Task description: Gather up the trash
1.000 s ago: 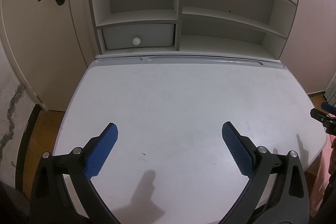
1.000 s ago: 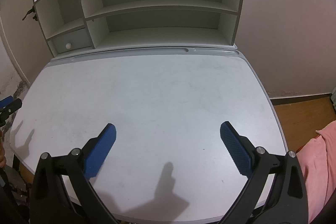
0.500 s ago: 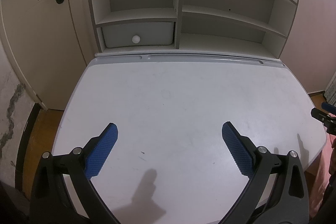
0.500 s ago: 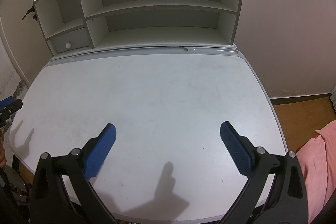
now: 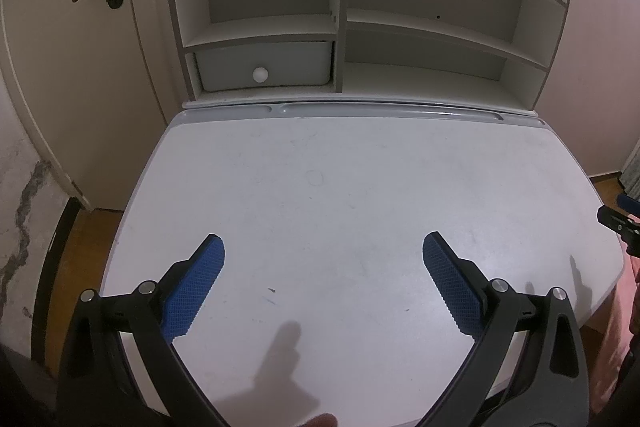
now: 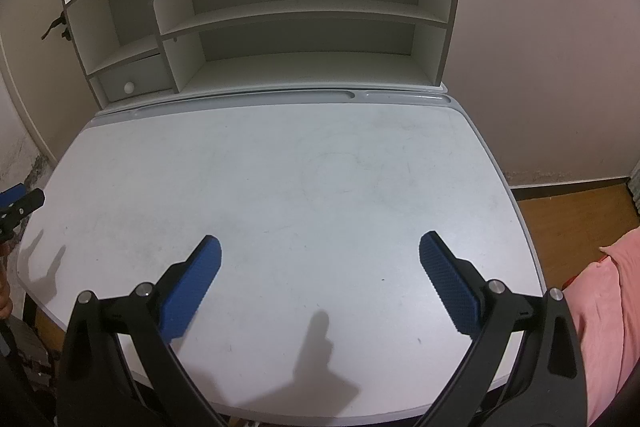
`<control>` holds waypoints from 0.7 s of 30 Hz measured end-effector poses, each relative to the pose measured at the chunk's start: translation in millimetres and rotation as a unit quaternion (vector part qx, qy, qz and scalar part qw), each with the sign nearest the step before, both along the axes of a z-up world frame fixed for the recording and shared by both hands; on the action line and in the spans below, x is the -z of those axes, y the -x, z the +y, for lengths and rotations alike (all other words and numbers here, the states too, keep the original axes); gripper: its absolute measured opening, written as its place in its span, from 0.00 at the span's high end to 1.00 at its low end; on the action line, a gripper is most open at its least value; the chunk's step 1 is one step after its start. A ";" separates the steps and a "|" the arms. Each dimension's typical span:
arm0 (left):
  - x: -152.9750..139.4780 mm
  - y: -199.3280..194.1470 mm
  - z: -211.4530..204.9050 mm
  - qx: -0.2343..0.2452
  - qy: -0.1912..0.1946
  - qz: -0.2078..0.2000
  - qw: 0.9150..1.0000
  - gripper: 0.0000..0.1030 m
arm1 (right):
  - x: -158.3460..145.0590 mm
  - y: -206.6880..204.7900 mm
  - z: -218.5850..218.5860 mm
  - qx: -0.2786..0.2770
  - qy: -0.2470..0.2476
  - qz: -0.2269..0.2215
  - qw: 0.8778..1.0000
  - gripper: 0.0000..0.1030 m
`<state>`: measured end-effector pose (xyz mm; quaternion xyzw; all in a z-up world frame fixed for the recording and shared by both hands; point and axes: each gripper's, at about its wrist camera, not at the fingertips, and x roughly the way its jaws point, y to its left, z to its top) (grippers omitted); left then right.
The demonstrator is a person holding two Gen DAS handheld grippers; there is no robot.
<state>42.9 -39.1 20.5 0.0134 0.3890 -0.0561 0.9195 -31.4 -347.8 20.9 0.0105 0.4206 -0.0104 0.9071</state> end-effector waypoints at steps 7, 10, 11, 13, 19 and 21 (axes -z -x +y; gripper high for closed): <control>0.2 -0.8 -0.5 -0.001 0.000 0.000 1.000 0.06 | 0.1 -0.6 -1.5 0.002 -0.001 -0.001 1.000 0.07; 0.3 -1.0 -0.8 -0.002 0.000 0.000 1.000 0.06 | 0.5 -0.2 -1.5 0.001 -0.002 0.000 1.000 0.07; 0.6 -0.9 -1.1 -0.002 0.000 0.001 1.000 0.06 | 0.9 -0.4 -1.6 0.000 -0.002 0.001 1.000 0.07; 1.2 -1.0 -1.4 -0.002 0.000 0.002 1.000 0.06 | 0.8 0.0 -1.6 -0.001 -0.002 0.002 1.000 0.07; 0.4 -0.4 -2.9 -0.006 -0.008 -0.010 1.000 0.06 | 0.8 -0.4 -4.2 0.001 -0.003 0.003 1.000 0.07; 0.4 -1.5 -3.7 -0.006 -0.011 -0.010 1.000 0.06 | 1.7 -1.2 -4.6 0.002 -0.004 0.006 1.000 0.07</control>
